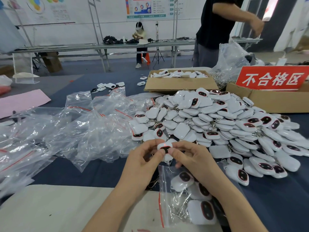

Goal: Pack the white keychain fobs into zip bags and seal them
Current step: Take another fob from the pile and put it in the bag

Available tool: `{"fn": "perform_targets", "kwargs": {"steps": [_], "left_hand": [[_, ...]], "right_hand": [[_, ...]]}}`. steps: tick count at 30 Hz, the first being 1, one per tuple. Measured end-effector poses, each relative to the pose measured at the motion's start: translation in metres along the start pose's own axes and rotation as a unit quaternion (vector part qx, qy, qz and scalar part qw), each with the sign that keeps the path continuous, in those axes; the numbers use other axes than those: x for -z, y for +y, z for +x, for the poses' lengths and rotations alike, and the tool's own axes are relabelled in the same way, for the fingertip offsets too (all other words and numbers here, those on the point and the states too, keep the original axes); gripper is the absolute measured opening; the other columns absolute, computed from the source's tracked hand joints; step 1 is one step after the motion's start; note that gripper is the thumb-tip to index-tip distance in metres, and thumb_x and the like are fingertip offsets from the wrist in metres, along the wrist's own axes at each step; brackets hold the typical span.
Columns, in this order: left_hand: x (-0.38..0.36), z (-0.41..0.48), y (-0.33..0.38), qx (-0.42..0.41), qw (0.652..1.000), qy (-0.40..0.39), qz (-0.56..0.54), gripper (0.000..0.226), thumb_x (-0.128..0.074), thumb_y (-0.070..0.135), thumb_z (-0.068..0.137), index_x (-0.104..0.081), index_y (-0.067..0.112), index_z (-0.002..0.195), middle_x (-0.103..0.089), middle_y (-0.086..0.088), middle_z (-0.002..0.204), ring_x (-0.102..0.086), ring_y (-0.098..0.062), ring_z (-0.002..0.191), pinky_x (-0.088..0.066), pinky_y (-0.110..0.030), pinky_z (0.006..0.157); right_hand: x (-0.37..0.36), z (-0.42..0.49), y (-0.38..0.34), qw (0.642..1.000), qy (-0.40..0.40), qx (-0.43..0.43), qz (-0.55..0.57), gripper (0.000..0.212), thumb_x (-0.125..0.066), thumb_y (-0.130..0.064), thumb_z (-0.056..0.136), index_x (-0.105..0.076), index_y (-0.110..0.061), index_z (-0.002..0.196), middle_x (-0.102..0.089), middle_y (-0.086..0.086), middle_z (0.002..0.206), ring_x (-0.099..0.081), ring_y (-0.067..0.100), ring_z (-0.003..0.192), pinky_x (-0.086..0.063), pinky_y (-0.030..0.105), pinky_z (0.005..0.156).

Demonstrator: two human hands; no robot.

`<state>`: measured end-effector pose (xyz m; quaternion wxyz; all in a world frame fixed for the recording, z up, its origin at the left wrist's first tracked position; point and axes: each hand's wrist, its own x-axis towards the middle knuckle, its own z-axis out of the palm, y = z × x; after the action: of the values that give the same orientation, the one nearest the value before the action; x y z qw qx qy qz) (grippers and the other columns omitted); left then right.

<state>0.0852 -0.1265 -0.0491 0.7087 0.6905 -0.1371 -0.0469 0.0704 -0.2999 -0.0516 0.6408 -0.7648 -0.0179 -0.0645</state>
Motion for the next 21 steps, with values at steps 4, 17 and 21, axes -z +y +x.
{"fn": "perform_targets", "kwargs": {"steps": [4, 17, 21], "left_hand": [[0.0006, -0.0004, 0.0018, 0.006, 1.000, 0.002, -0.008, 0.022, -0.067, 0.010, 0.096, -0.073, 0.023, 0.113, -0.078, 0.003, 0.103, -0.071, -0.010, 0.102, -0.050, -0.011, 0.083], [-0.0025, -0.0026, 0.0004, -0.019, 1.000, -0.006, 0.011, 0.031, -0.071, 0.010, 0.093, -0.072, 0.037, 0.108, -0.076, 0.003, 0.105, -0.070, -0.014, 0.102, -0.054, -0.021, 0.090], [-0.0026, -0.0025, -0.0006, -0.041, 0.996, -0.043, 0.064, 0.031, -0.071, 0.016, 0.095, -0.069, 0.043, 0.109, -0.075, 0.007, 0.105, -0.069, -0.012, 0.101, -0.055, -0.021, 0.089]], "right_hand": [[-0.0004, -0.0017, -0.0025, 1.000, 0.004, -0.006, 0.004, 0.006, -0.073, -0.027, 0.088, -0.073, -0.031, 0.093, -0.069, -0.016, 0.061, -0.063, 0.003, 0.053, -0.047, 0.010, 0.053], [-0.0005, -0.0030, -0.0029, 1.000, 0.009, 0.008, 0.001, 0.005, -0.071, -0.031, 0.091, -0.074, -0.033, 0.092, -0.066, -0.012, 0.056, -0.061, 0.004, 0.053, -0.050, 0.016, 0.058], [-0.0003, -0.0032, -0.0033, 1.000, -0.001, 0.016, 0.015, 0.006, -0.072, -0.030, 0.088, -0.076, -0.032, 0.093, -0.070, -0.012, 0.061, -0.064, 0.002, 0.056, -0.049, 0.010, 0.059]]}}
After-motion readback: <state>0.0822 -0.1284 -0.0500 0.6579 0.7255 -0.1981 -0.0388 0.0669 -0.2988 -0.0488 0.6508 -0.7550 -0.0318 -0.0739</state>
